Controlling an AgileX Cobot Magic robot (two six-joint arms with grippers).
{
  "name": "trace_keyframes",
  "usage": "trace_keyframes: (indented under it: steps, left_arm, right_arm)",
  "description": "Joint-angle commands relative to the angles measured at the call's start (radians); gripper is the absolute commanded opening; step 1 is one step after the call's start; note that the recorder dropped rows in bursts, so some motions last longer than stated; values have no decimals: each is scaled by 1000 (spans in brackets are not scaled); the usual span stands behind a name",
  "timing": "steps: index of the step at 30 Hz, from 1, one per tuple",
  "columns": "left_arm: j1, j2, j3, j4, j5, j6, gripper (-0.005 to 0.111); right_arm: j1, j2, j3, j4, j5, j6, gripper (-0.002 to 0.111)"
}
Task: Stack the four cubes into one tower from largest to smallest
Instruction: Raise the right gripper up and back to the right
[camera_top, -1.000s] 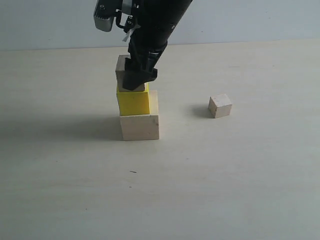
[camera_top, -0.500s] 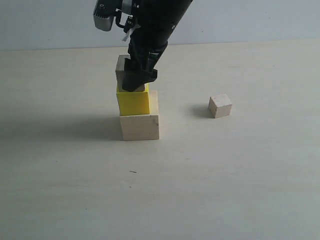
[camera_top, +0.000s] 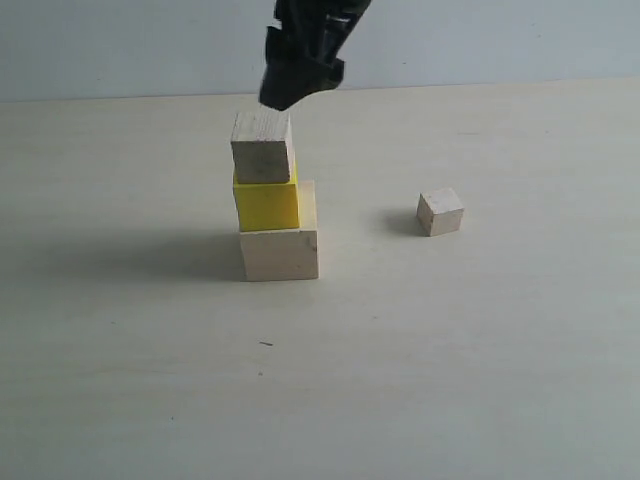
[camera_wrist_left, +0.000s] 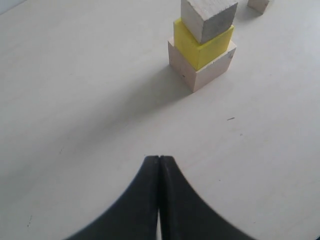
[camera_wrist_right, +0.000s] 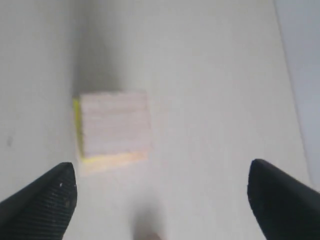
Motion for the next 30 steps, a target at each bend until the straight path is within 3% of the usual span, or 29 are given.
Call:
trace_keyframes:
  steps: [1, 10, 15, 19, 22, 28, 30]
  left_arm:
    - [-3, 0, 1, -4, 8, 1, 0]
    - [-3, 0, 1, -4, 24, 1, 0]
    - [-50, 0, 1, -1, 26, 4, 0]
    - [-81, 0, 1, 28, -5, 4, 0]
    - [-81, 0, 1, 32, -11, 4, 0]
    - [-81, 0, 1, 39, -11, 4, 0]
    - [-81, 0, 1, 38, -11, 4, 0]
  right_arm:
    - [-9, -17, -4, -269, 46, 127, 85]
    - [-147, -17, -4, -233, 35, 154, 85]
    - [-382, -17, -4, -5, 13, 384, 85]
    - [-496, -17, 51, 147, 62, 503, 85]
    - [-504, -23, 187, 145, 21, 621, 85]
    - [-504, -190, 492, 191, -291, 611, 85]
    - [-502, -229, 537, 188, -322, 574, 85]
